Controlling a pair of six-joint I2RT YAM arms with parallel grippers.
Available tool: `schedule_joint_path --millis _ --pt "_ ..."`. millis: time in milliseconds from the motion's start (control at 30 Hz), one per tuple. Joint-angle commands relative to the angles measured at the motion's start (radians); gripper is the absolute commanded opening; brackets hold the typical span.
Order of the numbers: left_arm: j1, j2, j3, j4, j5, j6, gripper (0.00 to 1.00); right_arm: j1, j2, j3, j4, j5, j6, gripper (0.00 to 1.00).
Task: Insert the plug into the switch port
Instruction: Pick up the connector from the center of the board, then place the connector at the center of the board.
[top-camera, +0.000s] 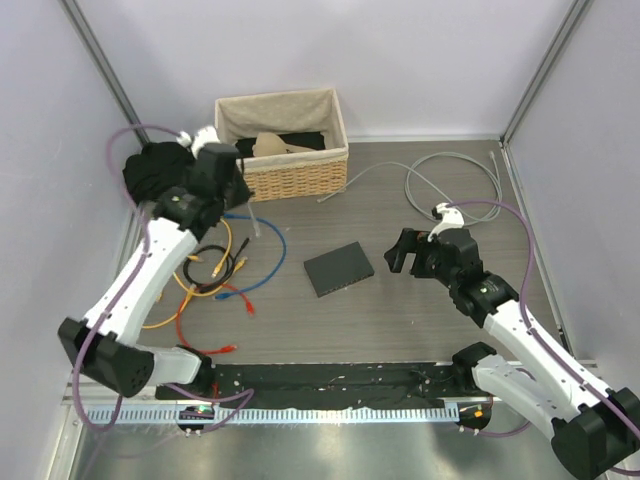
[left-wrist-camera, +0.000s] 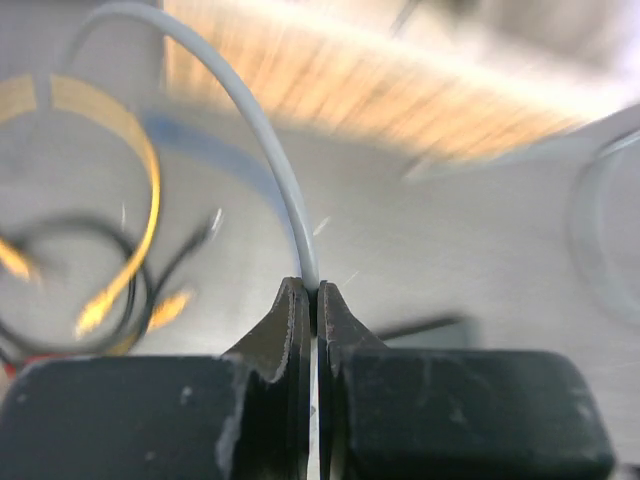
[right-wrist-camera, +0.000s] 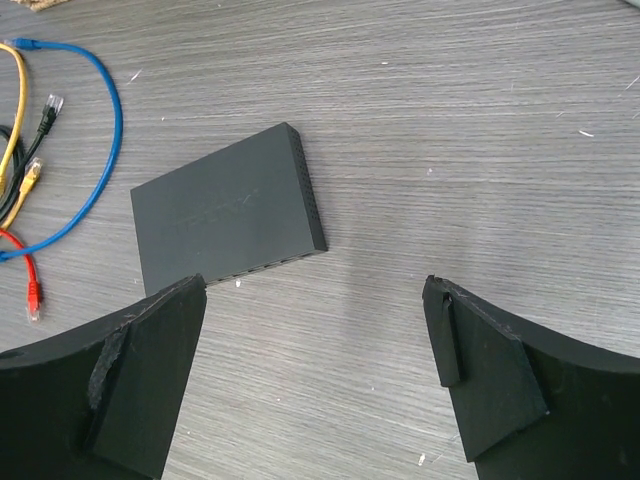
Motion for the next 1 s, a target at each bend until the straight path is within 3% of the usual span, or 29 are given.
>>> schedule_joint_path --millis 0,67,100,267,467,600,700,767,967 --pt "-0.002 -0.038 0.246 -0.144 -0.029 0.131 0.0 0.0 -0.022 0.043 0.012 -0.023 -0.028 1.0" --pt "-0.006 -0.007 0.347 -0.168 0.078 0.2 0.0 0.0 -0.04 0.06 0.007 -0.064 -0.048 1.0" --pt "-0.012 0.002 0.382 -0.17 0.202 0.22 0.0 0.0 -0.046 0.068 0.007 -0.072 -0.057 1.0" --pt "-0.153 0.075 0.416 -0.161 0.435 0.312 0.0 0.001 -0.091 0.126 -0.019 -0.163 -0.183 1.0" --pt "-0.374 0.135 0.406 -0.208 0.443 0.523 0.0 0.001 -0.15 0.186 -0.066 -0.185 -0.234 1.0" --pt "-0.495 0.141 0.312 -0.208 0.481 0.632 0.0 0.001 -0.181 0.201 -0.082 -0.126 -0.206 1.0" --pt "-0.598 0.169 0.271 -0.193 0.516 0.714 0.0 0.001 -0.204 0.191 -0.103 0.011 -0.176 1.0" --pt "-0.638 0.183 0.236 -0.156 0.522 0.761 0.0 0.0 -0.218 0.174 -0.124 0.119 -0.142 1.0" --pt "-0.709 0.241 0.053 -0.061 0.533 0.783 0.0 0.001 -0.213 0.132 -0.177 0.202 -0.044 1.0"
